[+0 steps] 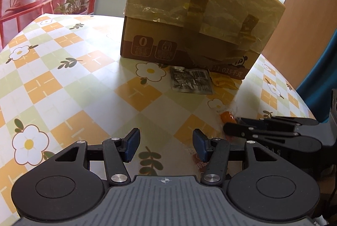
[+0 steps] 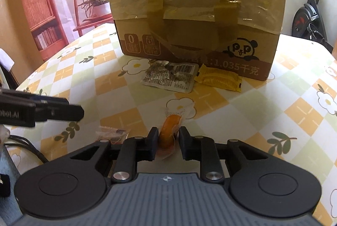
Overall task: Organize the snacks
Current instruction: 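Close the left gripper on the brown candy pack while the right gripper closes on the orange stick snack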
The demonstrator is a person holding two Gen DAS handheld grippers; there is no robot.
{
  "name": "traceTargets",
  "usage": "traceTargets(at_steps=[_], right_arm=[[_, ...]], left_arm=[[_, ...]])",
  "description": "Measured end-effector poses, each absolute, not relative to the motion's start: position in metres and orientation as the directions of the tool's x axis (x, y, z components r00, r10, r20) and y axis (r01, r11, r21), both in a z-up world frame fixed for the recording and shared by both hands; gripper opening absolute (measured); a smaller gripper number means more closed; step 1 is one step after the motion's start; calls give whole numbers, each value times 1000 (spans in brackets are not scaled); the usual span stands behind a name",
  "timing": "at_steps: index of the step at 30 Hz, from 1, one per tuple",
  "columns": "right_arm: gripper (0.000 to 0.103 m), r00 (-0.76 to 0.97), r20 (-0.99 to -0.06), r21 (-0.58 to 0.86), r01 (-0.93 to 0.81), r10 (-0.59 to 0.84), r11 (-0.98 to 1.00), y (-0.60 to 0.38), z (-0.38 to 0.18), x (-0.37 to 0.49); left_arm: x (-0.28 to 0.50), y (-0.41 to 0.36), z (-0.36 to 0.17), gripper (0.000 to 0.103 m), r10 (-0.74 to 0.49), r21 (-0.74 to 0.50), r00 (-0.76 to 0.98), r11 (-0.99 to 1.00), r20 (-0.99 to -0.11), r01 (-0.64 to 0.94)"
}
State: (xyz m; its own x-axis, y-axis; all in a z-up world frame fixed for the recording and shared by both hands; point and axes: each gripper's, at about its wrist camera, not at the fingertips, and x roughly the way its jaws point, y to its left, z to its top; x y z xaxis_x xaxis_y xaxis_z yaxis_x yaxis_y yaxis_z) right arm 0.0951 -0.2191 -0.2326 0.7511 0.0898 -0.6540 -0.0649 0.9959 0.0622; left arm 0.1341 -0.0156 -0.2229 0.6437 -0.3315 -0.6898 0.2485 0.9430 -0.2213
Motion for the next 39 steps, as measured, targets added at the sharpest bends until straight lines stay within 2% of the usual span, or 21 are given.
traceTargets(at_steps=[13,24,28,32,35,39], right_arm=[[21,785,-609,140,-34,114,990,-235,-236,84],[21,727,-655,82,-203,206,976,-211,-234,61],[21,699,-676,82,-243,233,967,-203,-233,56],[21,682,-685,91,-267,255,959,-196,-233,57],[21,675,-686,110,-275,273,955,-193,-234,62],[21,673,-685,100,-294,280,951,-186,-234,67]], left_arm=[[130,-38,-230,57,-388,-237,568,916,-726,323],[132,-43,-234,56,-395,-252,535,912,-746,322],[131,-42,-233,48,-415,-270,515,903,-750,335],[131,-43,-233,47,-421,-272,508,899,-751,343],[131,-40,-234,38,-429,-285,507,897,-748,338],[132,-35,-234,38,-433,-302,514,897,-740,321]])
